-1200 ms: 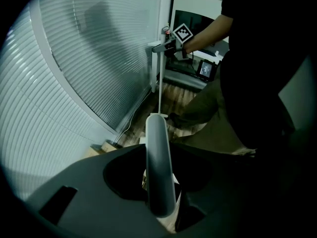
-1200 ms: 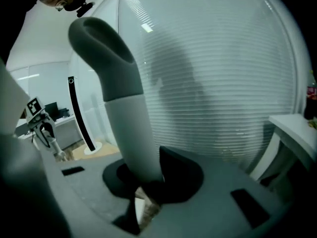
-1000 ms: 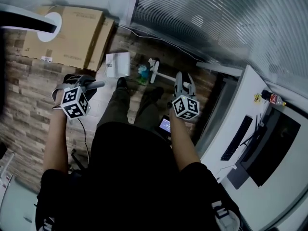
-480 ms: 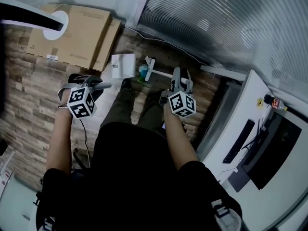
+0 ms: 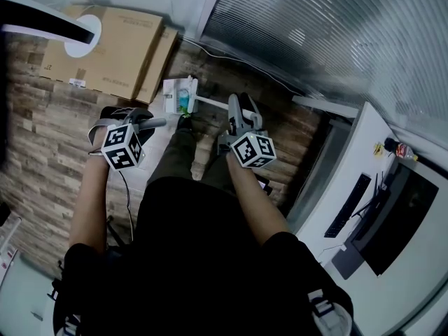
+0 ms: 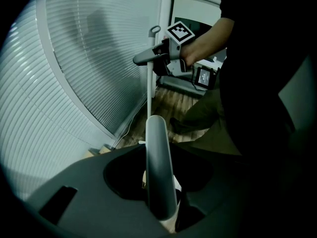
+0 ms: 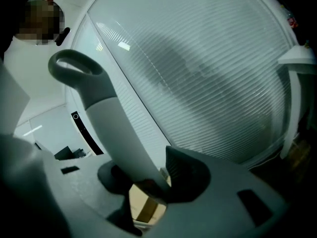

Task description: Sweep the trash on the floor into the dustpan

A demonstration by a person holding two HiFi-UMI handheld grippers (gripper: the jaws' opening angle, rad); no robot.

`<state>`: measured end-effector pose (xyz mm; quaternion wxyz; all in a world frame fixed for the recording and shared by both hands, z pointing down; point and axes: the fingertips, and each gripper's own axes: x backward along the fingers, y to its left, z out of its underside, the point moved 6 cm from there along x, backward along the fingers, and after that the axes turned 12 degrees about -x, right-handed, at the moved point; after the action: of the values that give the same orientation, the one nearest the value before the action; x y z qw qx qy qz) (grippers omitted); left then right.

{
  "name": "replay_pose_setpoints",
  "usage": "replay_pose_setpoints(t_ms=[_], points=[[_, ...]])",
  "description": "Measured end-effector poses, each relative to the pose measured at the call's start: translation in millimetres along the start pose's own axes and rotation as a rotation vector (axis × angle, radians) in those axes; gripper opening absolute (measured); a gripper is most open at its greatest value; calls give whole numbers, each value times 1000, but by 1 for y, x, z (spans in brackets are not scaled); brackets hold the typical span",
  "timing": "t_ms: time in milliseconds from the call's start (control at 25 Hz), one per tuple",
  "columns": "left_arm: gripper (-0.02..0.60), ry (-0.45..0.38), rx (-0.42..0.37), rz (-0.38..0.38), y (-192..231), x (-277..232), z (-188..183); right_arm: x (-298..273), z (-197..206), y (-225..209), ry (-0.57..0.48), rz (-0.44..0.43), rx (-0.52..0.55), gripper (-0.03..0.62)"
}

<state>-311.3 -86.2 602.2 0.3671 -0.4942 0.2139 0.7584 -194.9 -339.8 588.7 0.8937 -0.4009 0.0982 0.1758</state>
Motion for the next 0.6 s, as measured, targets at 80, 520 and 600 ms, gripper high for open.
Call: replay_pose_setpoints(t_ms=[80, 520, 600], points=[[123, -2, 2, -3, 1, 0, 1, -1, 2, 2, 16, -27, -33, 141], [121, 13, -2, -16, 0, 2, 7, 22, -34, 14, 29, -133, 91, 115], [121, 14, -2, -21, 0, 1, 7, 28, -50, 20, 10, -137, 99, 109]])
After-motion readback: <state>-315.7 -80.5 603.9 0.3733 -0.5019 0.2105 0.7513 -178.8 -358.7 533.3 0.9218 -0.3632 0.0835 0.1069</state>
